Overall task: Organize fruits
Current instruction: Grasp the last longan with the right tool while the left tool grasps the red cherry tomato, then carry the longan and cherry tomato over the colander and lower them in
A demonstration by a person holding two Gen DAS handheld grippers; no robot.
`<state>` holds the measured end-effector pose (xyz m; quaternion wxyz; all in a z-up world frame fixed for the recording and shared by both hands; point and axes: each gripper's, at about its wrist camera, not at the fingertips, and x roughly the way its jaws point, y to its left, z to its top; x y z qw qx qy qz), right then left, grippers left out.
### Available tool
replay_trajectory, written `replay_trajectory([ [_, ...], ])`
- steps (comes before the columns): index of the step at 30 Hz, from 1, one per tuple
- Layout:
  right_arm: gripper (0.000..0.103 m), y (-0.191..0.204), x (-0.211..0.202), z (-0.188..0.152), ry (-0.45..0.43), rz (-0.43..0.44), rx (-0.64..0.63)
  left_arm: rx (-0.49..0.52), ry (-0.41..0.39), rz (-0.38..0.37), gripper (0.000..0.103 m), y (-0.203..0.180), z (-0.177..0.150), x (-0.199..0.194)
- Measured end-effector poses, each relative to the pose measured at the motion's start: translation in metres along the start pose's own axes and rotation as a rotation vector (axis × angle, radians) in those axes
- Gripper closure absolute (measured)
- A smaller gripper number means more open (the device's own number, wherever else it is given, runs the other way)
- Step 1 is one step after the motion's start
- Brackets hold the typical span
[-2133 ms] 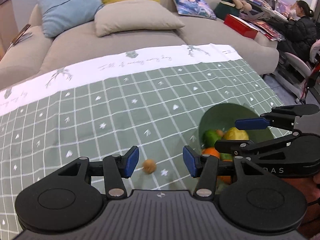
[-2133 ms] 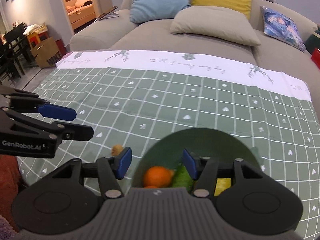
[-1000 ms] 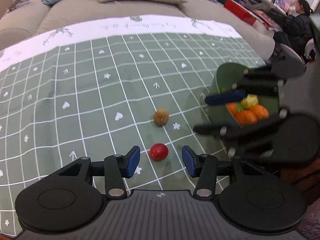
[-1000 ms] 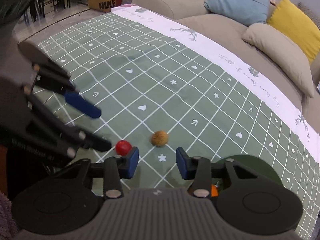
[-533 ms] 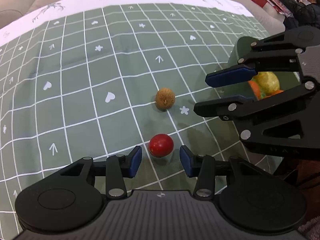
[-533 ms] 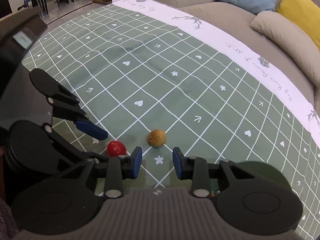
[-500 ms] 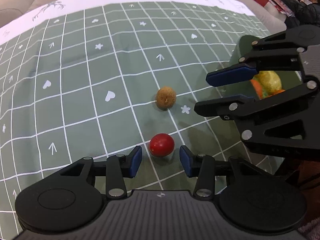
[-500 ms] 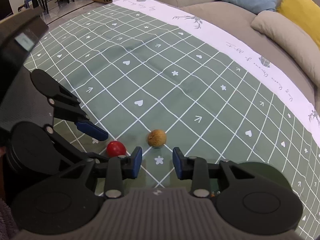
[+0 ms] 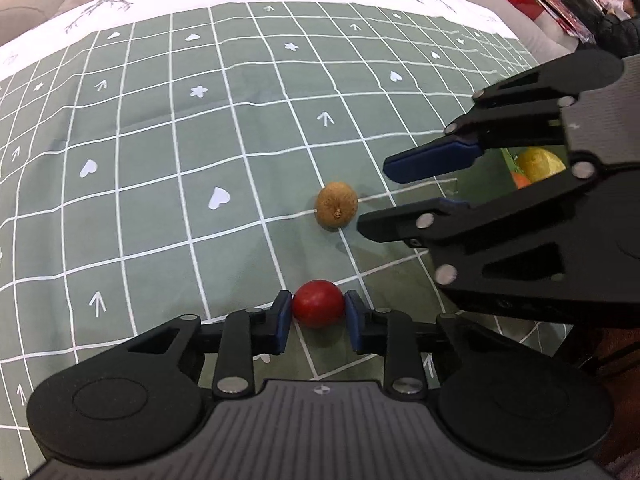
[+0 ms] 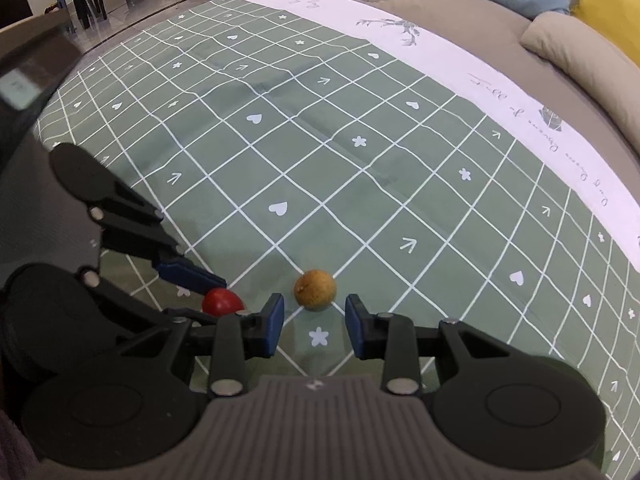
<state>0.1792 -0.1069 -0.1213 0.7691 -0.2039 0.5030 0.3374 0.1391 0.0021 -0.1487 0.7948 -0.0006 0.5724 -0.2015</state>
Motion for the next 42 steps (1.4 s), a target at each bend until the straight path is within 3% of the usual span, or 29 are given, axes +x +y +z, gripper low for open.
replay_trajectory([
  [5, 0.073, -0.005, 0.016, 0.012, 0.052, 0.012, 0.060, -0.051, -0.024, 0.004, 0.072, 0.014, 0.001, -0.010],
  [17, 0.073, -0.002, 0.039, 0.024, 0.118, -0.032, 0.068, -0.099, -0.059, 0.030, 0.072, 0.024, 0.007, -0.020],
  [22, 0.079, -0.002, 0.045, 0.023, 0.135, -0.029, 0.082, -0.107, -0.064, 0.038, 0.072, 0.025, 0.008, -0.020],
  [31, 0.079, -0.001, 0.042, 0.021, 0.124, -0.036, 0.110, -0.111, -0.081, 0.050, 0.072, 0.025, 0.006, -0.034],
  [42, 0.079, 0.016, -0.002, 0.011, 0.037, -0.009, 0.176, -0.138, -0.155, 0.067, 0.072, 0.024, 0.002, -0.064],
])
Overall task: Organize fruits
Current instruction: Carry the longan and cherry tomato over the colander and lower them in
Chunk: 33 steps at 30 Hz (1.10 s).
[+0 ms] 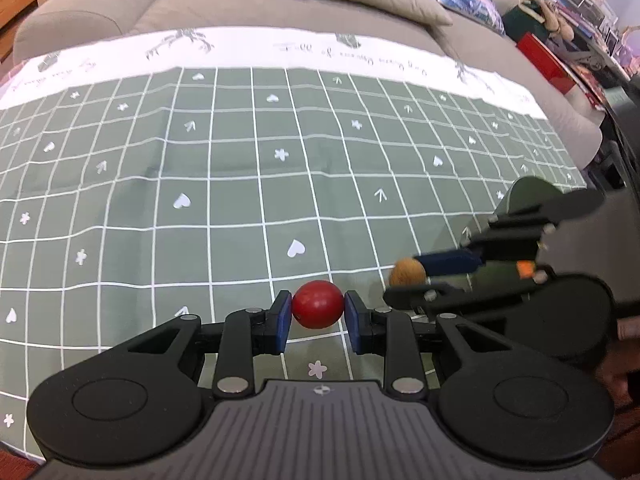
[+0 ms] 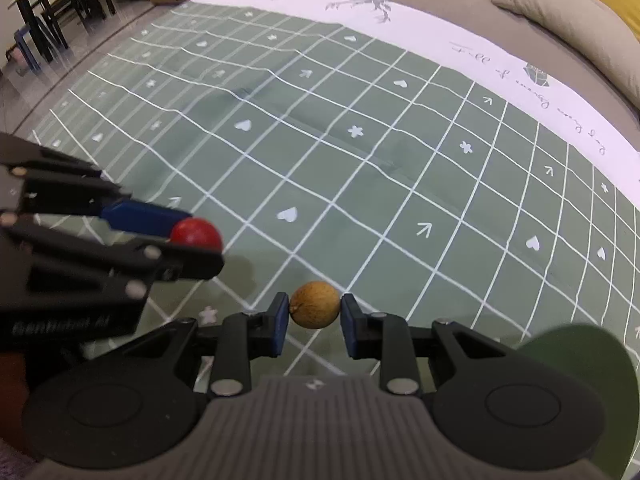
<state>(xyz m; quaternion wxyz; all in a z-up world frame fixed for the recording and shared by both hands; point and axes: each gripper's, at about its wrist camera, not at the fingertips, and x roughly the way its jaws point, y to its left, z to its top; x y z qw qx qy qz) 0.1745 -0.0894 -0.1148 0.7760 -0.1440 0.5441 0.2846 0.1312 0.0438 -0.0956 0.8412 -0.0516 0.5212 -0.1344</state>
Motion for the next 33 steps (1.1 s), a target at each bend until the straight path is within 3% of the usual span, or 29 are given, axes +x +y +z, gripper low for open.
replay_trajectory([
  [9, 0.079, 0.018, -0.045, -0.025, -0.073, 0.014, 0.011, 0.007, -0.050, -0.029, 0.072, -0.011, -0.006, -0.031],
  [18, 0.079, 0.020, -0.084, -0.062, -0.123, 0.007, 0.049, 0.094, -0.082, -0.041, 0.072, -0.047, -0.015, -0.052],
  [33, 0.079, -0.028, -0.139, -0.125, -0.224, -0.069, 0.250, 0.198, -0.067, -0.127, 0.072, -0.112, -0.010, -0.052],
])
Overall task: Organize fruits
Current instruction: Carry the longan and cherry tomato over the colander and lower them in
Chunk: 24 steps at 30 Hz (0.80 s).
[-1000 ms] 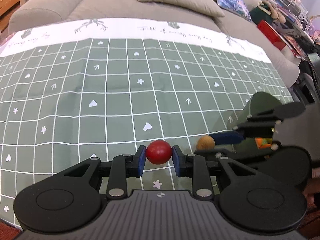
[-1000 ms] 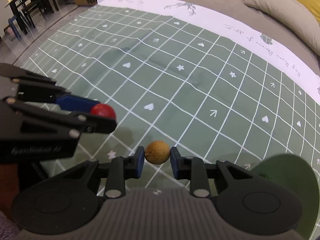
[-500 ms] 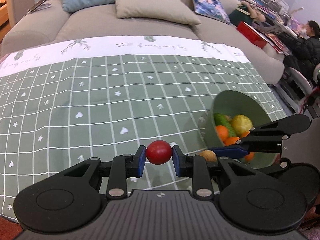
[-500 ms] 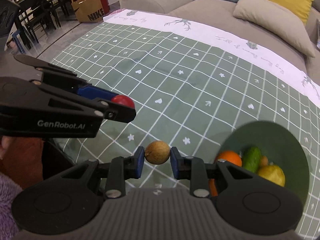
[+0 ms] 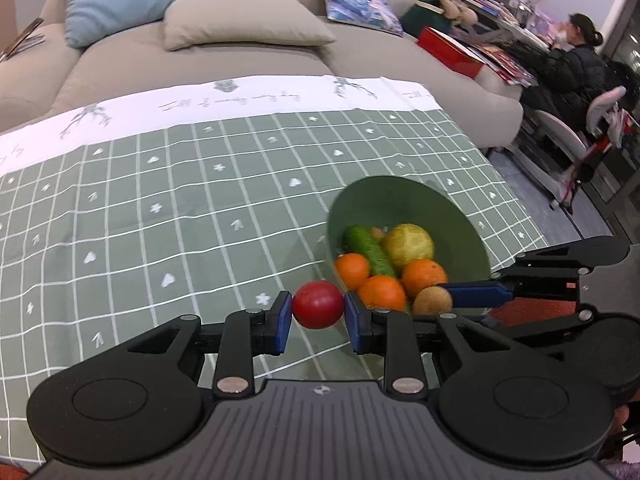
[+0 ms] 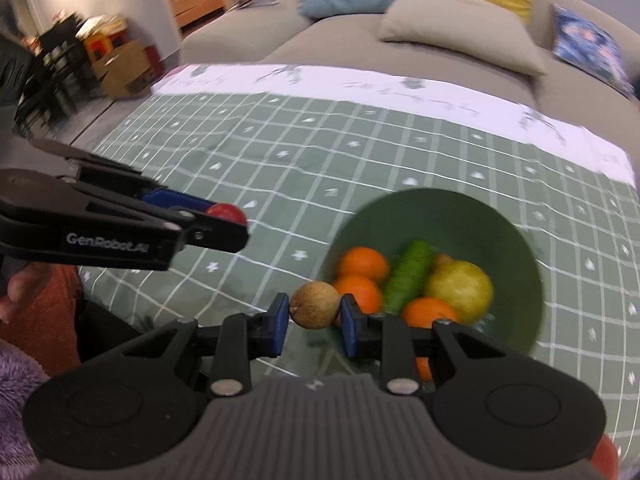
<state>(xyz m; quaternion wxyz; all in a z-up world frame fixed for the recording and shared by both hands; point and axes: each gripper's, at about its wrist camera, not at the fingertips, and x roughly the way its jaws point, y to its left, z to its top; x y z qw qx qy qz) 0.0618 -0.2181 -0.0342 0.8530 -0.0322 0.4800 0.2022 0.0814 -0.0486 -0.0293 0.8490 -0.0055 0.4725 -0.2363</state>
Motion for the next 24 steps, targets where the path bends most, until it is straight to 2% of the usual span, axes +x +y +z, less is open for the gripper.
replay_trajectory([
  [10, 0.079, -0.055, -0.013, -0.022, -0.023, -0.060, 0.107, 0.024, 0.043, -0.049, 0.072, -0.027, 0.020, 0.027],
  [19, 0.079, -0.088, 0.003, -0.016, 0.022, -0.111, 0.075, 0.114, 0.120, -0.063, 0.072, -0.055, 0.040, 0.067],
  [24, 0.079, -0.103, 0.015, -0.013, 0.076, -0.120, 0.027, 0.117, 0.157, -0.066, 0.072, -0.060, 0.054, 0.092],
])
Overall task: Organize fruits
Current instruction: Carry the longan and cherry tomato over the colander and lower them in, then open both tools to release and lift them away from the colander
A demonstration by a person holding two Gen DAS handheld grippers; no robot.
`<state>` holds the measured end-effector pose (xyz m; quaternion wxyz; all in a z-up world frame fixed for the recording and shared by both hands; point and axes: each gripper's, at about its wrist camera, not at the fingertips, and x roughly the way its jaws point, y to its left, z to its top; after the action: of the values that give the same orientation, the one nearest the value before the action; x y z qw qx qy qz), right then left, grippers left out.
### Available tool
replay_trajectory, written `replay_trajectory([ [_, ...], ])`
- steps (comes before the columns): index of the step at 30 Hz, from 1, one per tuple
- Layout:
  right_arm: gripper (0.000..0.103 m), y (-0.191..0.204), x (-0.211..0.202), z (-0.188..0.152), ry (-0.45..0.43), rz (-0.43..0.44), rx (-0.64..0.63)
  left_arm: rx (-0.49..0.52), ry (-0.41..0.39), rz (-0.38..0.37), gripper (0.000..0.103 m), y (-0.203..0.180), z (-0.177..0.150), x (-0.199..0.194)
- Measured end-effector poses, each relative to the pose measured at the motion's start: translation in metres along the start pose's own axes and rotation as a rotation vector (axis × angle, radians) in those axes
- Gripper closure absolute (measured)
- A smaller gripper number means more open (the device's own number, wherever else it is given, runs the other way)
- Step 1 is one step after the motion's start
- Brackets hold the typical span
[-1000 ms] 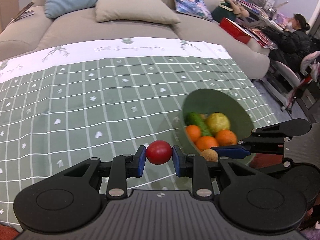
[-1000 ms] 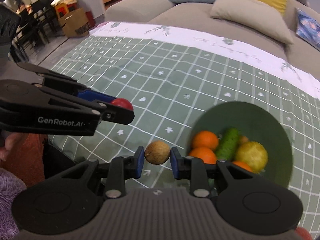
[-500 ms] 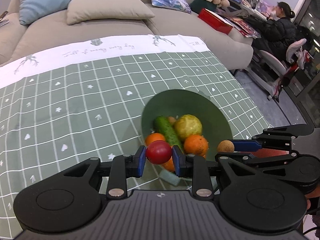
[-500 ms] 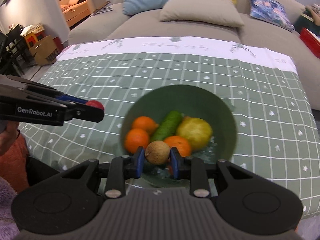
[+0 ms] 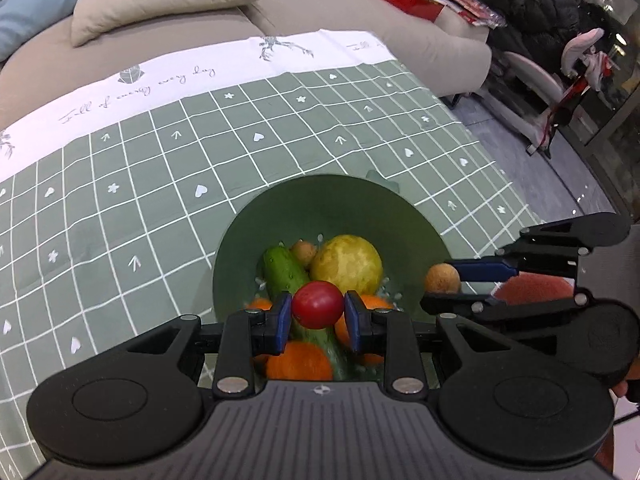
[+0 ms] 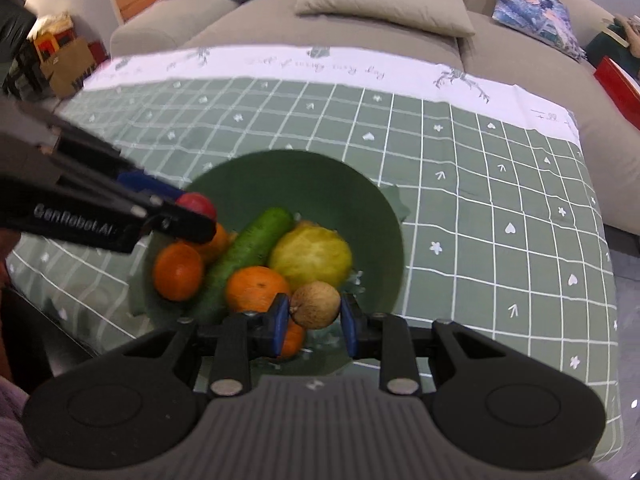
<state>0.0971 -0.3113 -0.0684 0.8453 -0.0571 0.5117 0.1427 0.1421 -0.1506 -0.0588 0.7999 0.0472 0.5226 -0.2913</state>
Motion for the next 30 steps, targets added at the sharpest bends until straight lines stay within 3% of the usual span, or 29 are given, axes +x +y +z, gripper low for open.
replay_trajectory([
  [11, 0.079, -0.001, 0.039, 0.012, 0.127, 0.036, -0.195, -0.028, 0.093, -0.003, 0.072, 0.010, 0.017, 0.045],
  [30, 0.079, 0.013, 0.067, 0.016, 0.254, 0.045, -0.353, -0.047, 0.125, -0.001, 0.072, 0.022, 0.024, 0.066],
])
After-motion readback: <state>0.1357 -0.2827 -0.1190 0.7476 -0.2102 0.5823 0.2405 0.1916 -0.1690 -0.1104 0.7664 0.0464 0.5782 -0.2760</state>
